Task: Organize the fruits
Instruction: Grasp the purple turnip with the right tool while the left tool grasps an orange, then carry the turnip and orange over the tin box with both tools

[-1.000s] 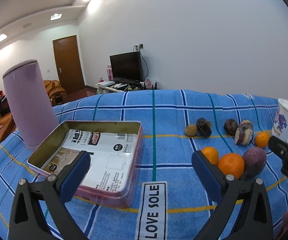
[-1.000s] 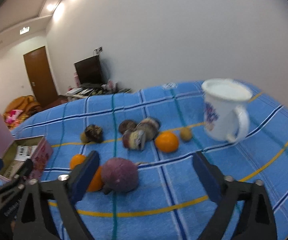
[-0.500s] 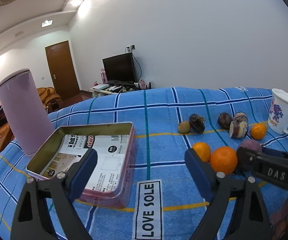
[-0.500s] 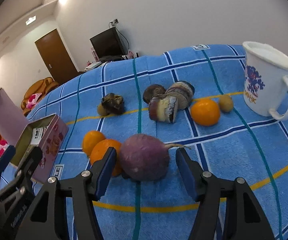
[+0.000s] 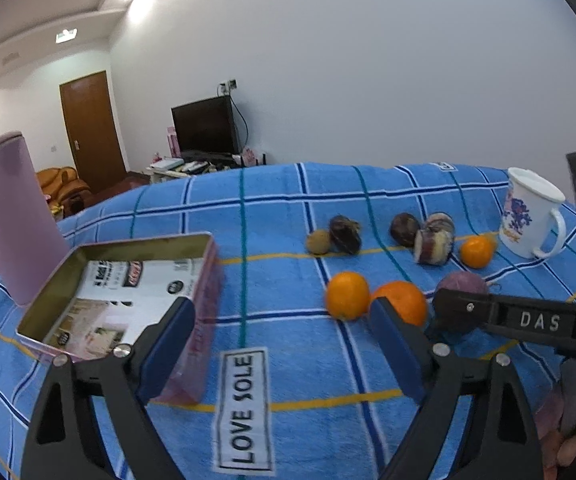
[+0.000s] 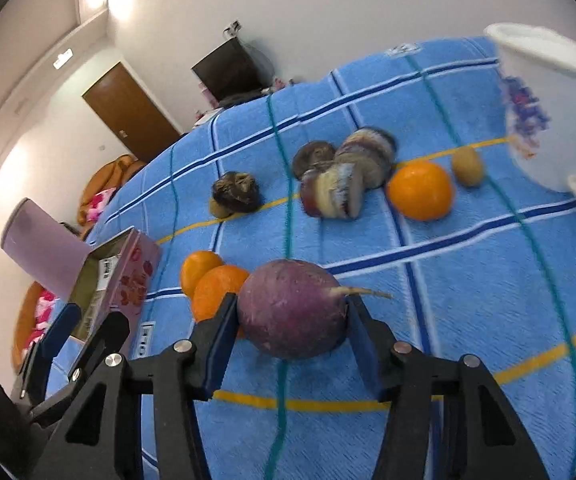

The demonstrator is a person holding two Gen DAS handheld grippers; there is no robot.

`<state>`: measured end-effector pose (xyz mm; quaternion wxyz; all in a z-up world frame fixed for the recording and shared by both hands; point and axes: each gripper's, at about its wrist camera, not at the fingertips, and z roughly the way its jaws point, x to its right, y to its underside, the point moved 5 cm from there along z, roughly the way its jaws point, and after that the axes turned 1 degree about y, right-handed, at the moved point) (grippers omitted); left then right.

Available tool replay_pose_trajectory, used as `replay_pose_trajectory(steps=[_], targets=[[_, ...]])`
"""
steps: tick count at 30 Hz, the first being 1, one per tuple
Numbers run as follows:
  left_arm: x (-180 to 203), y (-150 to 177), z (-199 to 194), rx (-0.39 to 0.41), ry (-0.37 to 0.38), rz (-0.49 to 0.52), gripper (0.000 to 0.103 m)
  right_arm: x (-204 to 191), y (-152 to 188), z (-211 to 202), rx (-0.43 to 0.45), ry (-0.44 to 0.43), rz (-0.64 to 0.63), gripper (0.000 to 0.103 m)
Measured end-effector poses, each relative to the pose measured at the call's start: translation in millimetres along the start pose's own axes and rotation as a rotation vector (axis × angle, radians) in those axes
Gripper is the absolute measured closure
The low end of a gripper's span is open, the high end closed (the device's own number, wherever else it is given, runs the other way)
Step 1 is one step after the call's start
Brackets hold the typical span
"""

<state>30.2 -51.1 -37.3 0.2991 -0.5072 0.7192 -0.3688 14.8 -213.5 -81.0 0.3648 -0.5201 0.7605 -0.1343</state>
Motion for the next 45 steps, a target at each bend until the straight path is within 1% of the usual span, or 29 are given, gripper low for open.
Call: replay_pose_trajectory(steps=[1,4,6,7,8,9,12,15,17,19,20,21,22,26,28,30,31,34,35,36,39,42,45], targets=[[3,1,1,-0.01,0.01,-0.001,0.012,1,-1,-6,0.024,0.012,-0.004,0.048],[18,2,4,-0.039,0.045,0.0,0.012,8,-11,-32,0.126,-0.019,0.033,0.048],[31,2,8,-0.057,0.055,0.014,0.012,11,-17,-46,0.193,0.018,0.037,0.048],[37,2,12,-0.069,0.06,0.008,0.012,13,-19,-53,0.23,0.059,0.032,0.048],[42,1,15,-0.083,0.064,-0.002,0.013,14,-19,-57,0.246,0.076,0.031,0.048],[47,1,19,-0.098,0.067,-0.011,0.017,17,-21,-60,0.262,0.088,0.037,0.048],[62,-1,34,-0.146,0.072,-0.045,0.022,23,-23,-66,0.272,0.078,0.069,0.048],[73,-1,52,-0.221,0.056,-0.087,0.03,29,-24,-71,0.283,0.09,0.091,0.048],[76,2,63,-0.27,0.037,-0.112,0.031,30,-24,-74,0.286,0.091,0.102,0.048],[77,3,68,-0.291,0.028,-0.133,0.033,32,-25,-73,0.286,0.09,0.111,0.048],[76,3,70,-0.297,0.024,-0.14,0.036,32,-22,-74,0.286,0.091,0.113,0.048],[76,5,72,-0.31,0.024,-0.146,0.05,32,-23,-74,0.285,0.093,0.116,0.048],[76,5,73,-0.315,0.041,-0.153,0.053,33,-23,-73,0.281,0.094,0.119,0.048],[73,6,70,-0.306,0.064,-0.16,0.054,33,-21,-71,0.274,0.1,0.117,0.048],[70,8,62,-0.281,0.101,-0.163,0.054,33,-22,-70,0.278,0.111,0.109,0.048],[63,7,45,-0.232,0.146,-0.152,0.054,32,-23,-69,0.282,0.119,0.102,0.048],[57,5,32,-0.195,0.167,-0.136,0.054,31,-23,-69,0.284,0.123,0.096,0.048],[42,-1,6,-0.098,0.191,-0.082,0.054,27,-22,-67,0.29,0.128,0.077,0.048],[34,-2,-3,-0.071,0.187,-0.068,0.054,24,-21,-67,0.292,0.131,0.065,0.048],[27,-1,-8,-0.059,0.183,-0.062,0.054,22,-21,-66,0.294,0.134,0.056,0.048],[7,-2,-13,-0.04,0.153,-0.048,0.054,12,-18,-64,0.304,0.143,0.01,0.048],[-12,-8,-9,-0.013,0.09,-0.033,0.054,1,-17,-62,0.324,0.15,-0.049,0.048],[-27,-11,-4,0.007,0.067,-0.038,0.054,-11,-13,-62,0.345,0.157,-0.096,0.048]])
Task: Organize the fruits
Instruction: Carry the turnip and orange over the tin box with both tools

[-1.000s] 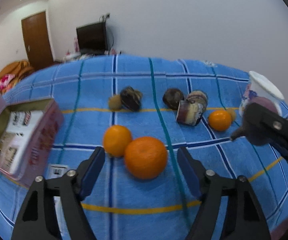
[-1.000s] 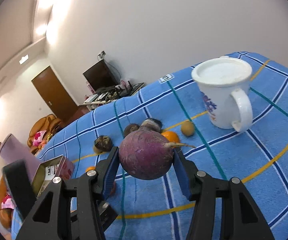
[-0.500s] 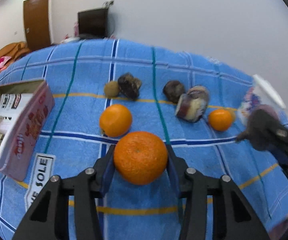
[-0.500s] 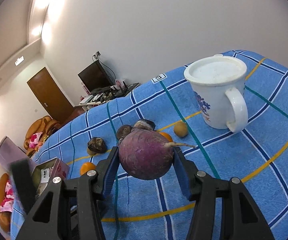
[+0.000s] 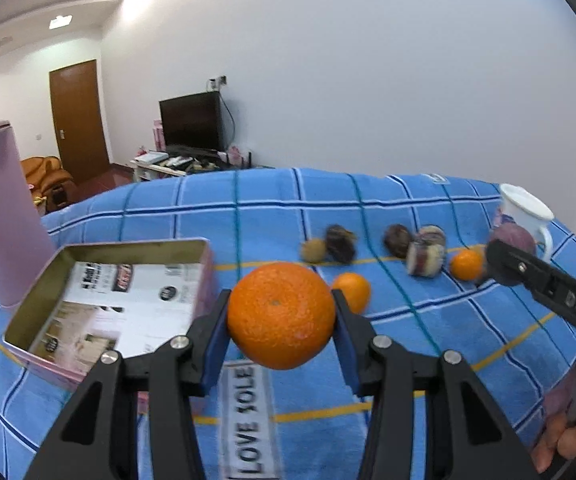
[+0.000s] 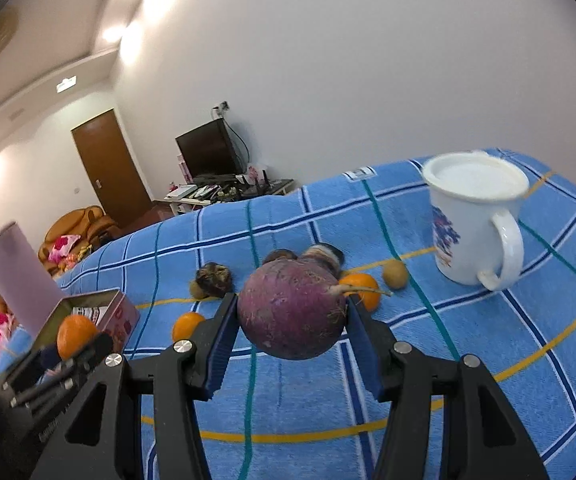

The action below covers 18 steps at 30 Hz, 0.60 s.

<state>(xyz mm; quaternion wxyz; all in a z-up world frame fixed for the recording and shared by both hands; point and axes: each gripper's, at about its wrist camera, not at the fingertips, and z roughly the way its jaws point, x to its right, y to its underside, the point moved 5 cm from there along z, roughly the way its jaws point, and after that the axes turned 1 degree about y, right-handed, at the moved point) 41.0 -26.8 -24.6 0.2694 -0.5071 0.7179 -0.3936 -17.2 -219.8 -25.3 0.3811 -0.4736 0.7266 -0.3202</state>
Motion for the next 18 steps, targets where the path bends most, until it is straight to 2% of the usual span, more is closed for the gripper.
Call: replay_pose_trajectory(steps=[10,14,18], targets=[[-42,-7,-3,0.07,-0.111,0.004,0.054,-40,15,-3,0.044,0.027,-0.116,0.048],[-61,-12,-4,0.069,-0.103,-0.041,0.054,-61,23,-4,0.047,0.036,-0.187,0.048],[-80,-19,-8,0.095,-0.139,-0.055,0.054,-83,25,0,0.023,0.023,-0.227,0.048]])
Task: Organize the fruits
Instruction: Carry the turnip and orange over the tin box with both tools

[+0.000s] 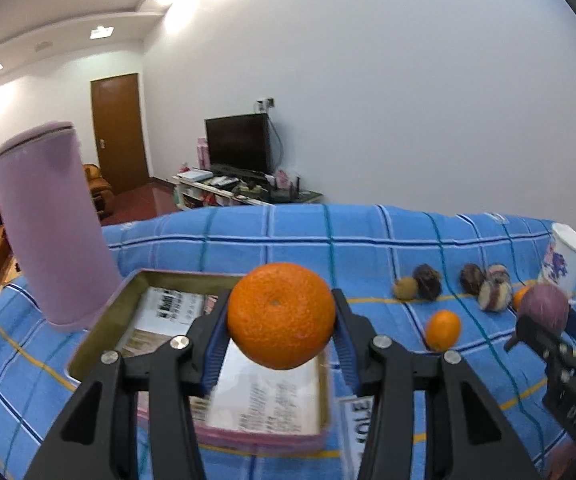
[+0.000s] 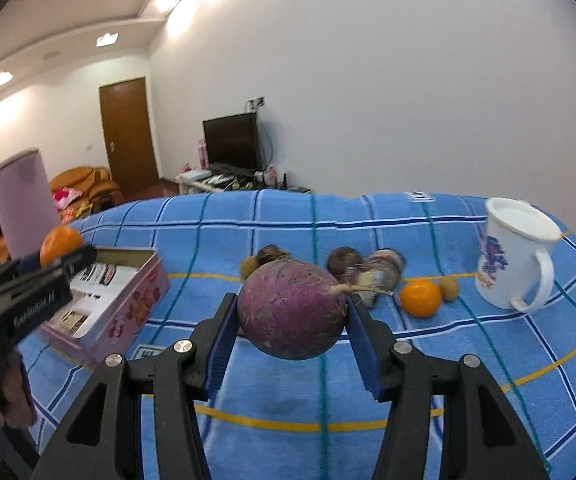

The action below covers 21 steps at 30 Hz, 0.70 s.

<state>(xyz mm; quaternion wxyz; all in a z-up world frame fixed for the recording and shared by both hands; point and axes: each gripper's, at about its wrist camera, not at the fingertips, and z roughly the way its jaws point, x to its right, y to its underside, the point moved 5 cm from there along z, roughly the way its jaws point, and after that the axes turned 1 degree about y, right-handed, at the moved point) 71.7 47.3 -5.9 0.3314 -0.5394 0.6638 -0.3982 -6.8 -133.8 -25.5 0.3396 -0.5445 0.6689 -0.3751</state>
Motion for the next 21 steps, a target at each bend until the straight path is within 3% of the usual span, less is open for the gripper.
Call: replay_pose_trajectory(steps=[6,16,21], targets=[[-33,-2,5,0.013,-0.091,0.0,0.054,-43,-15,7,-0.024,-0.076,0.013,0.048],[-95,1,23,-0.03,-0.211,-0.082,0.054,-132,-37,31,-0.008,-0.205,0.034,0.048],[-112,8,29,-0.059,-0.273,-0.092,0.054,-164,-32,47,-0.027,-0.25,0.036,0.048]])
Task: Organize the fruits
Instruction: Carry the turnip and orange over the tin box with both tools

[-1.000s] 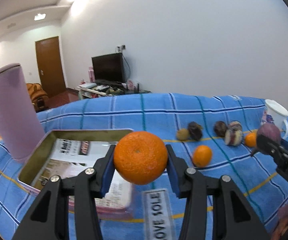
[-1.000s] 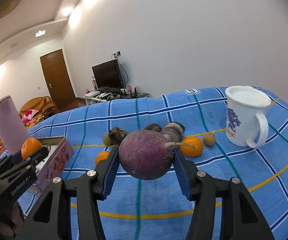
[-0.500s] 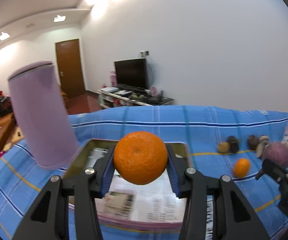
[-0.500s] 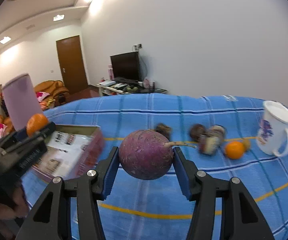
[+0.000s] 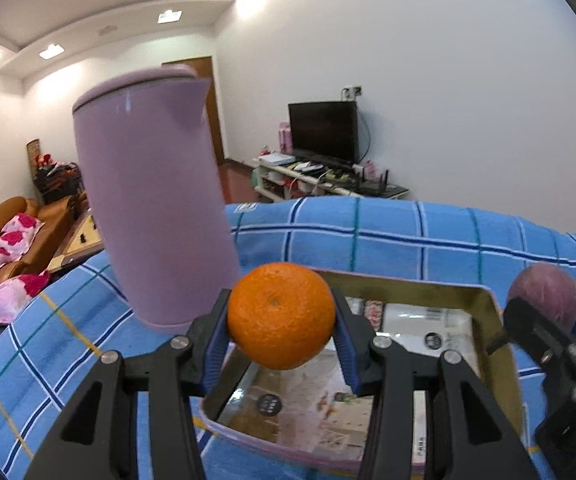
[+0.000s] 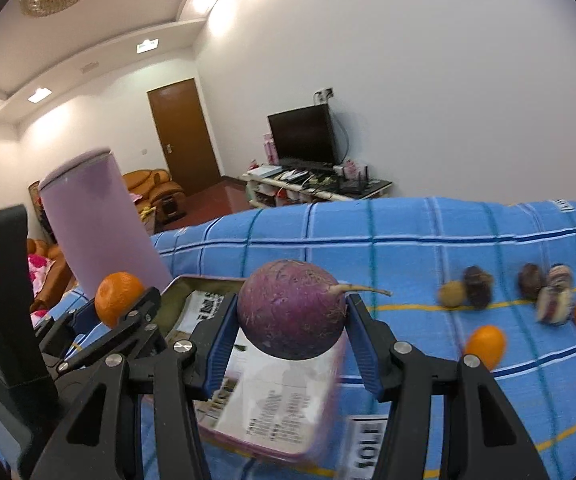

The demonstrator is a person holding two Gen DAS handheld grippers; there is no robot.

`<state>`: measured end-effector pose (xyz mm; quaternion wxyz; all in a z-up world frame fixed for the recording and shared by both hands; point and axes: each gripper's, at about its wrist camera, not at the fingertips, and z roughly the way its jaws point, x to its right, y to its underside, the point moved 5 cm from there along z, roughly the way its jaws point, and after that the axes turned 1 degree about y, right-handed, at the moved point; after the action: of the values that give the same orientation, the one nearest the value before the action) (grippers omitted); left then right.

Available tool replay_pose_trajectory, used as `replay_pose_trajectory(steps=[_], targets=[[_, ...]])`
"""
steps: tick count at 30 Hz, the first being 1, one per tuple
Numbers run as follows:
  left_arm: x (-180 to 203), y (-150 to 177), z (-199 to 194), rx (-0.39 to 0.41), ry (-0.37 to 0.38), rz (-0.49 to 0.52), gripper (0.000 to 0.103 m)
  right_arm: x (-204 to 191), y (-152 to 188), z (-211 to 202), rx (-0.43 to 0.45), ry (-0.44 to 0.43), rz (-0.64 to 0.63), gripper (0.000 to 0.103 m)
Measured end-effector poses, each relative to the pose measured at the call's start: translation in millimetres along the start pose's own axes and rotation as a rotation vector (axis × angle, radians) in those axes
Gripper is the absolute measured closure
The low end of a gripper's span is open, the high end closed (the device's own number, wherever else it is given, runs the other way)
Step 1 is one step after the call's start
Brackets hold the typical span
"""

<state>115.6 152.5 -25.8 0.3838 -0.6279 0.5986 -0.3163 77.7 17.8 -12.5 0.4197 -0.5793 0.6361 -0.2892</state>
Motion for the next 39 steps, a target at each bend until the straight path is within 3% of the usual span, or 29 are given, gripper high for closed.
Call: replay_pose_trajectory(steps=[13,20,36,39], targets=[[1,14,19,-0.084,-0.043,0.025,0.054,-4,22,29,-0.106,0.0,-0.071,0.048],[-7,18,29,-0.139,-0.04,-0.014,0.055,-10,27,33,-0.143,-0.005,-0.121,0.048],[-6,18,26,-0.136,-0.028,-0.016,0.054,-8,29,29,-0.168,-0.107,-0.112,0.046],[-6,18,25,-0.133,-0.026,-0.016,0.054,-6,24,20,-0.134,-0.124,-0.092,0.039]])
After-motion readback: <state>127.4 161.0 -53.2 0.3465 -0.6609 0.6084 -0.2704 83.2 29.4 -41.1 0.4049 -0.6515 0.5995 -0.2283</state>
